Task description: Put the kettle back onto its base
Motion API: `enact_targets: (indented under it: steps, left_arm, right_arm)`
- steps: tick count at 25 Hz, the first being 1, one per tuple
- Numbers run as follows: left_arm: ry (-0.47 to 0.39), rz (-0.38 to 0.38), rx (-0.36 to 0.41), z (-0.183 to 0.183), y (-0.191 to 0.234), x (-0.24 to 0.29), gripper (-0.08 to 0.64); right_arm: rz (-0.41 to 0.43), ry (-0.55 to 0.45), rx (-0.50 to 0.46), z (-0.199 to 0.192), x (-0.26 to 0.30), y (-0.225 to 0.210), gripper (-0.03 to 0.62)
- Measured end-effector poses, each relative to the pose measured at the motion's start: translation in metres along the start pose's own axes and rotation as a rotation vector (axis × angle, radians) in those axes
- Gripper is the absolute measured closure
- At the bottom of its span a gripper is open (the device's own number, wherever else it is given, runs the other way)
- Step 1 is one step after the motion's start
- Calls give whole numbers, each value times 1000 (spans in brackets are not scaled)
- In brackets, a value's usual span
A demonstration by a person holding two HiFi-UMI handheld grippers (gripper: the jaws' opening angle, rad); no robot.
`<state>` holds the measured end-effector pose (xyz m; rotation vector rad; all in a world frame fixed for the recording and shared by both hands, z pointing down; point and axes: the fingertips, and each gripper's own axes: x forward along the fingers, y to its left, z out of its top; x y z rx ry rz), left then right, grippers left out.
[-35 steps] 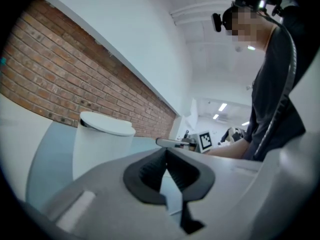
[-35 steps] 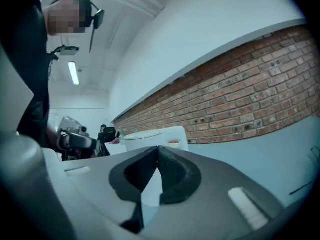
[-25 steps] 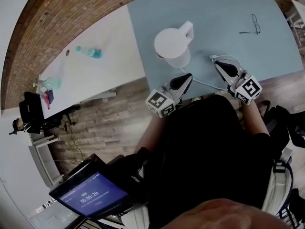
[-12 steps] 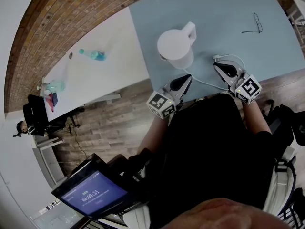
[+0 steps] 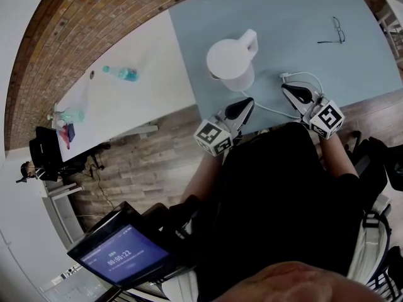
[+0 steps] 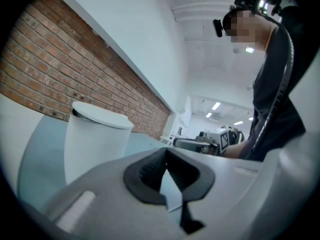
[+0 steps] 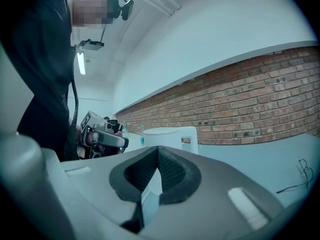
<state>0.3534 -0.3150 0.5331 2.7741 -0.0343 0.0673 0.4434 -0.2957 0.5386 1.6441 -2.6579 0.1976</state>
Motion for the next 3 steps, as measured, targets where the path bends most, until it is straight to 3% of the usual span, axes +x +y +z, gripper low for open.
enact_targets:
  steps: [3]
  left_arm:
    - [-1, -4, 3, 4, 2, 1, 558]
  right_arm:
    - [-8, 2, -5, 1, 2, -2, 589]
